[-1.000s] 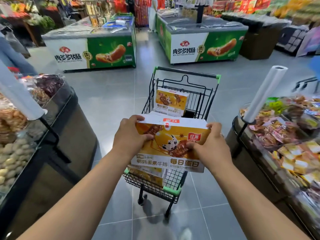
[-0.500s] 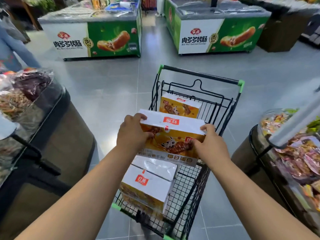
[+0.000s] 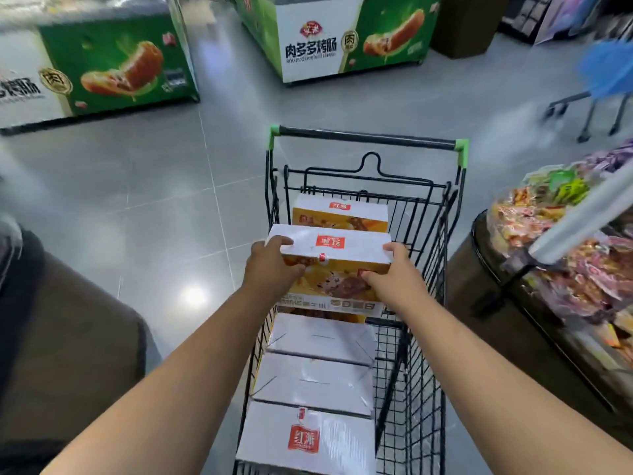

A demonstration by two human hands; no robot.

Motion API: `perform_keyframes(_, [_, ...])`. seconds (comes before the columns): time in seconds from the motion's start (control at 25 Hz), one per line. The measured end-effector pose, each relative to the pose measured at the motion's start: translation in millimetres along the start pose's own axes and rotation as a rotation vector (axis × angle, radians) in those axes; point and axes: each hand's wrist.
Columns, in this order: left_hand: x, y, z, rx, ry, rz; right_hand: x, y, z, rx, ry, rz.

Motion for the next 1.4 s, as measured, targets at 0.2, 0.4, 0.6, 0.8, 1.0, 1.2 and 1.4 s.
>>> perform_keyframes(0.2, [-33.5,-12.9,17.0,0.063,-0.043,0.158,-28.8,-23.3,-3.6,-0.153,-0.095,0.054])
perform_keyframes(0.4, [-39.0,-21.0,17.4,-0.058,-0.146,0.234,-36.9,-31.8,-4.7,-0.143,-0.067,0.051])
perform_keyframes(0.6, [-29.4,-20.1,2.6,-0.053,-0.244,0.238,-25.1,-25.1,-9.3,-0.132,-0.058,0.006])
perform_keyframes(0.8, [-10.1,-32.8,-22.4,-0.113,-0.321,0.29,7.3,-9.6,-18.2,-0.017,-0.011,-0.023])
perform_keyframes(1.0, [31.1,-48.7,-67.3,-0.138,-0.489,0.358,56.7,27.9,-39.6,0.045,-0.018,-0.135])
perform_keyframes(1.2, [105.8,-67.3,-118.2,-0.118,-0.694,0.447,128.1,82.7,-83.5,0.031,-0.089,-0.274])
perform_keyframes(1.4, [204.9,-93.6,-160.0,-0.034,-0.826,0.557,240.3,134.8,-145.8,-0.029,-0.182,-0.441])
Point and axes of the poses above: each hand's wrist, its own x-axis away from the middle knuckle, its own y-axis out of the back of the hand, z = x × y
